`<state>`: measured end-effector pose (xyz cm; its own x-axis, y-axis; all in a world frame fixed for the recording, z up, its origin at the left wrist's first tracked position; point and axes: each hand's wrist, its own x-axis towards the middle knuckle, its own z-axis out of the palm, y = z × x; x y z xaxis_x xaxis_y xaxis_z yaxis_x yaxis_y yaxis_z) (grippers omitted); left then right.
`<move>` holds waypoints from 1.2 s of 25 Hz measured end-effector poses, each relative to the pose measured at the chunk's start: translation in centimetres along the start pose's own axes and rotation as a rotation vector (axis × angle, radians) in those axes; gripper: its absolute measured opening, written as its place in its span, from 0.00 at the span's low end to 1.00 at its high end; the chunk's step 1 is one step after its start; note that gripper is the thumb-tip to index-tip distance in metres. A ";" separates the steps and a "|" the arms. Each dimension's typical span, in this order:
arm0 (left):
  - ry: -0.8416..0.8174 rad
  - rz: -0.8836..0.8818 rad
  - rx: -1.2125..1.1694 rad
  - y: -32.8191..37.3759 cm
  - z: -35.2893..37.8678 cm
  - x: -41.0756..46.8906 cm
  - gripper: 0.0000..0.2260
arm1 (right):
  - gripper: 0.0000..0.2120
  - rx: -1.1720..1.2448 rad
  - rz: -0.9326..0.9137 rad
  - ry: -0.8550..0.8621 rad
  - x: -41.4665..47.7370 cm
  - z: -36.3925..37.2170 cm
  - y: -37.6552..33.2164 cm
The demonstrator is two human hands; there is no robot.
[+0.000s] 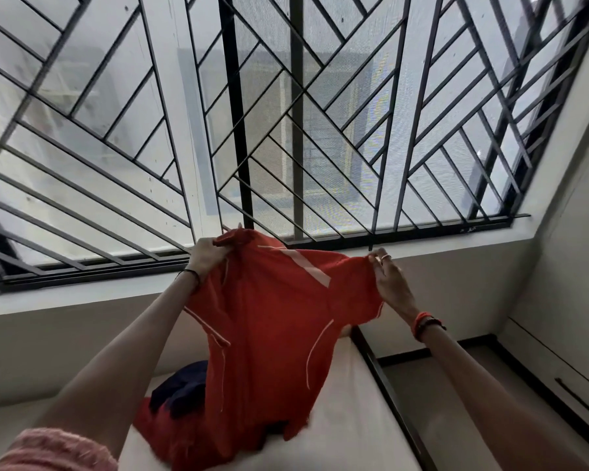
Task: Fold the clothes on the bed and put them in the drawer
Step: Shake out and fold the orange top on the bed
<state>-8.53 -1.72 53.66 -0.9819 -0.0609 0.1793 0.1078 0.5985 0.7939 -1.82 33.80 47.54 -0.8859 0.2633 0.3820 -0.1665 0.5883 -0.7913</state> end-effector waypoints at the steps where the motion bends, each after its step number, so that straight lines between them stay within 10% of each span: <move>1: -0.014 -0.001 0.001 0.0 0.2 0.0 0.21 | 0.09 -0.055 0.005 0.022 0.1 0.3 -0.3; 9: -0.170 0.005 0.007 -0.3 3.3 0.6 0.16 | 0.08 0.220 0.070 -0.027 0.4 3.0 -6.1; 19: -0.490 0.144 -0.090 4.8 7.5 -2.8 0.15 | 0.12 0.586 0.132 -0.825 -2.0 3.2 -8.2; 25: -0.608 0.218 -0.201 7.9 7.2 -4.6 0.06 | 0.12 0.600 -0.050 -0.491 -2.8 3.7 -8.0; 30: -0.679 0.313 -0.188 8.7 5.8 -5.0 0.06 | 0.10 0.654 -0.047 -0.538 -2.9 3.8 -8.7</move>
<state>-3.57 8.41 56.33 -0.7749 0.6289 0.0637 0.3608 0.3573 0.8615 0.55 25.03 51.45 -0.9297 -0.2473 0.2731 -0.2782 -0.0148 -0.9604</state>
